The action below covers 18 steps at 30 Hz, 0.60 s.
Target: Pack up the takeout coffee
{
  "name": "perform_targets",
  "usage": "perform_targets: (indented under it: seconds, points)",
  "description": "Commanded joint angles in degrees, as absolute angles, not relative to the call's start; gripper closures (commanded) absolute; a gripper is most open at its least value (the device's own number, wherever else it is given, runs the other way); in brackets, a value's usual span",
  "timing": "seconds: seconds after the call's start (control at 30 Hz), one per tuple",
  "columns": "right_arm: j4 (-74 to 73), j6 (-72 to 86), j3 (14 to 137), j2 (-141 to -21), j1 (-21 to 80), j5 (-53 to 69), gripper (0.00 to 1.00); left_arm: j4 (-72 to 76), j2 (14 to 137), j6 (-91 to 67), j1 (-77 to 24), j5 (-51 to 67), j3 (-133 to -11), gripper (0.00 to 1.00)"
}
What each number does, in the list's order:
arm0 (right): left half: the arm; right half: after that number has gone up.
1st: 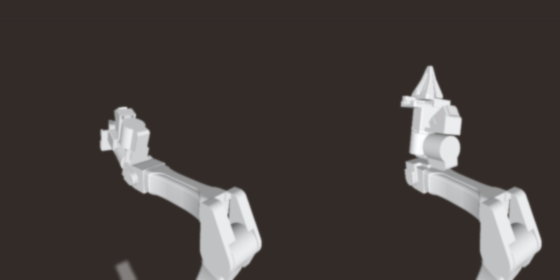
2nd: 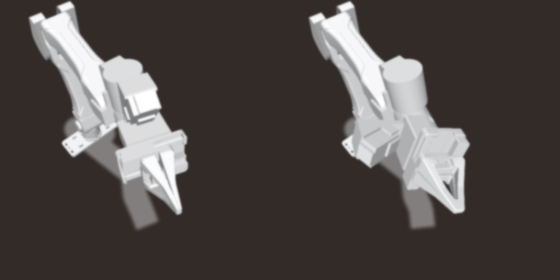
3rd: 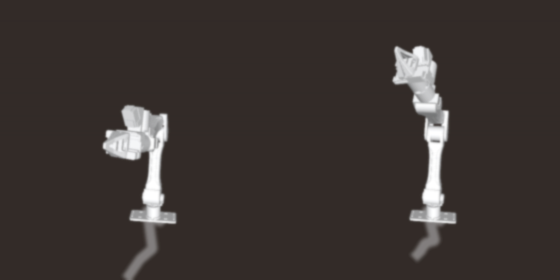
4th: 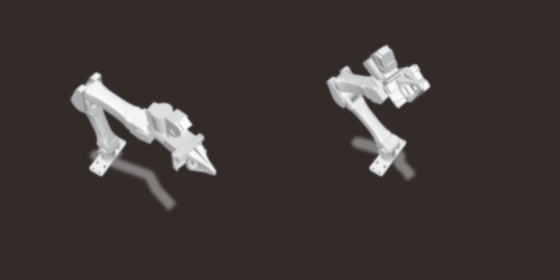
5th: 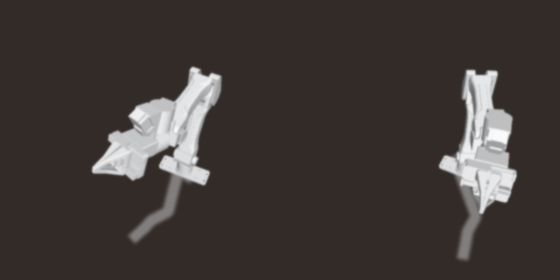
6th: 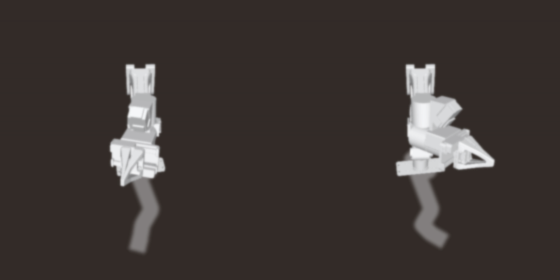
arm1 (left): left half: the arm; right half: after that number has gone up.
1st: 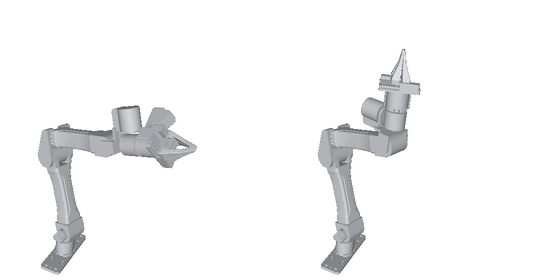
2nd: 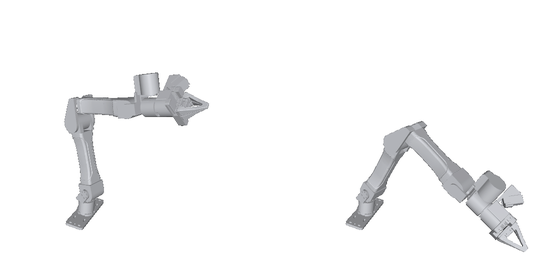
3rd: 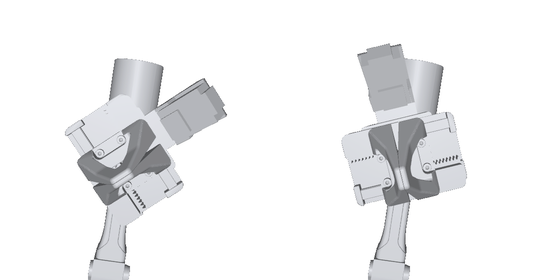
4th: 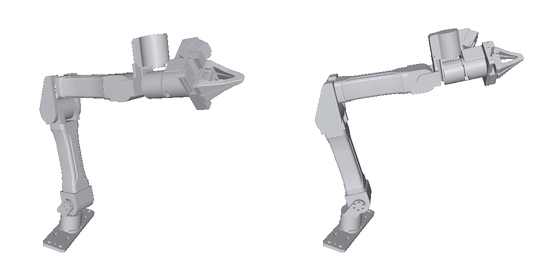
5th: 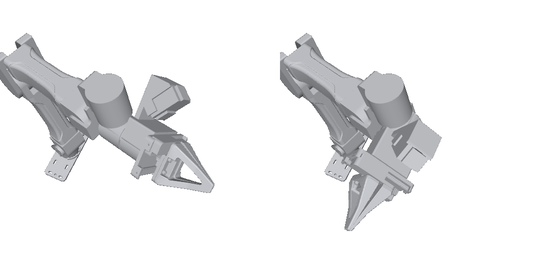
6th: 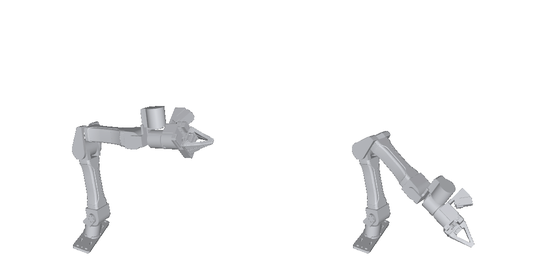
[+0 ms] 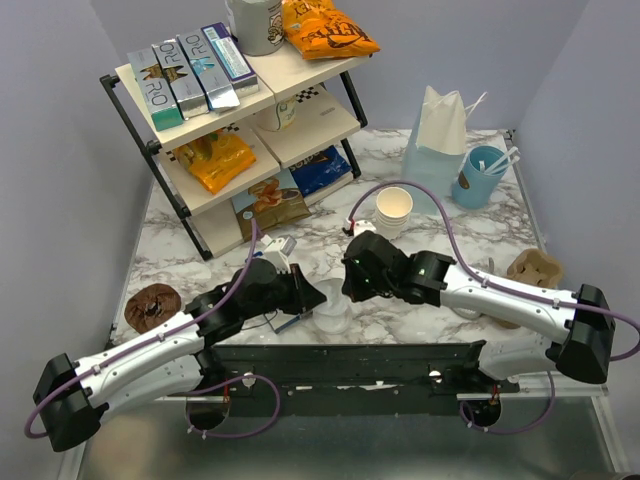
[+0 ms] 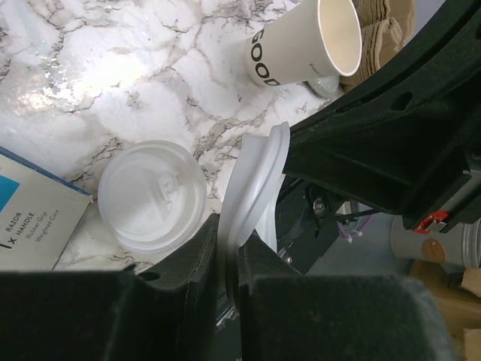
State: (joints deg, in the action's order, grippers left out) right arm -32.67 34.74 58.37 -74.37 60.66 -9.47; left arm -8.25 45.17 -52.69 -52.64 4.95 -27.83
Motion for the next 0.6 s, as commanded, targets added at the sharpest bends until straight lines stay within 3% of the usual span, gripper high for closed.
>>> perform_targets:
  seconds: [0.0,0.13,0.23,0.43,0.57]
  points:
    - [-40.59,35.5,60.64,-77.42,60.81,-24.59,0.99,-10.9,43.95,-54.14,-52.91,3.69,-29.36,0.93]
    - [-45.61,39.1,63.28,-80.32,62.4,-33.91,0.99,-11.07,45.08,-54.32,-52.91,3.52,-29.53,0.95]
    - [-48.69,41.22,64.86,-81.99,63.54,-38.93,0.91,-11.07,45.96,-54.58,-52.91,3.43,-29.71,0.96]
    - [-37.29,31.84,61.37,-76.83,63.81,-28.68,0.81,-12.91,48.77,-56.6,-52.82,1.94,-31.28,0.96]
    - [-23.49,18.75,55.12,-67.34,63.81,-14.79,0.4,-15.81,50.62,-58.09,-52.82,1.84,-33.48,0.96]
